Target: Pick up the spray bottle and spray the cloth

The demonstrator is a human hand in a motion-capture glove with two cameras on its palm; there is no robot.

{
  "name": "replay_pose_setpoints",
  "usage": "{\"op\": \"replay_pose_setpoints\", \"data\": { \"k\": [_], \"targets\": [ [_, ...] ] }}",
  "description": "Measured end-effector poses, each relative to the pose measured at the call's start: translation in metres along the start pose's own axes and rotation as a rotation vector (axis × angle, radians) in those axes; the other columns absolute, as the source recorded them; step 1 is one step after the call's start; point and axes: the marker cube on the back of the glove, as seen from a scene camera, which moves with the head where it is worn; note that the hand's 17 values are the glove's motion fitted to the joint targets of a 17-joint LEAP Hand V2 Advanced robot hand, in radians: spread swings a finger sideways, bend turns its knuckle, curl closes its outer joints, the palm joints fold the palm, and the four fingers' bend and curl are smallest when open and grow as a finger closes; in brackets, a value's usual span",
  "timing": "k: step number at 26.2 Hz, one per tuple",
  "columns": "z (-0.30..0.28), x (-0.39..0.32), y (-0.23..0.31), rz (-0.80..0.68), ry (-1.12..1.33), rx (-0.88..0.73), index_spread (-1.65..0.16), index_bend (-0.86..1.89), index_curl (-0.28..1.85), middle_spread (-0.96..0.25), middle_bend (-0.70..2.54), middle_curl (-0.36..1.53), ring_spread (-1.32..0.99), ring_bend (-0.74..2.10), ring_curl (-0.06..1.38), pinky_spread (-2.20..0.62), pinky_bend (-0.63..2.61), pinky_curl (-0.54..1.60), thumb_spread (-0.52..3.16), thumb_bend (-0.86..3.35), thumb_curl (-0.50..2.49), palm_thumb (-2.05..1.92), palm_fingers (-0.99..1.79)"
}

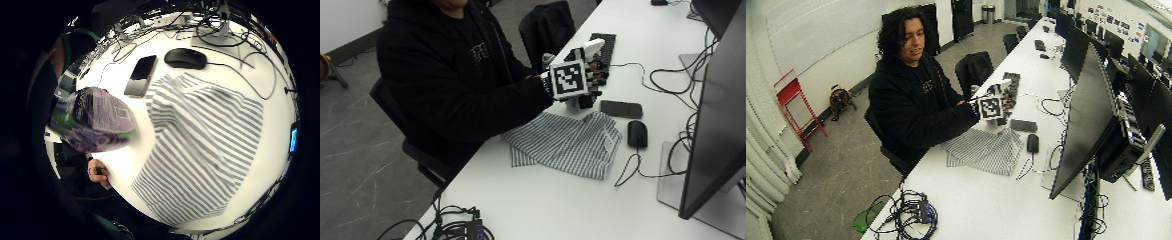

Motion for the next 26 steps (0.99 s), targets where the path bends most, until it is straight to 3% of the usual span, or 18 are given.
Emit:
{"op": "replay_pose_setpoints", "data": {
  "k": [8, 18, 26],
  "targets": [
    [-0.058, 0.019, 0.064, 0.098, 0.302, -0.195, -0.37, 0.07, 0.34, -0.1, 0.2, 0.39, -0.11, 0.47, 0.39, 0.16, 0.35, 0.39, 0.91, -0.06, 0.5, 0.5, 0.26],
    [-0.086, 0.032, 0.145, 0.076, 0.646, -0.287, -0.4, 0.13, 0.29, -0.1, 0.22, 0.38, -0.1, 0.45, 0.35, 0.19, 0.24, 0.34, 1.0, -0.05, 0.42, 0.39, 0.23],
    [-0.077, 0.029, 0.198, 0.033, 0.686, -0.266, -0.41, 0.14, 0.28, -0.1, 0.21, 0.37, -0.1, 0.42, 0.34, 0.19, 0.22, 0.33, 1.03, -0.03, 0.38, 0.36, 0.21]
  ]
}}
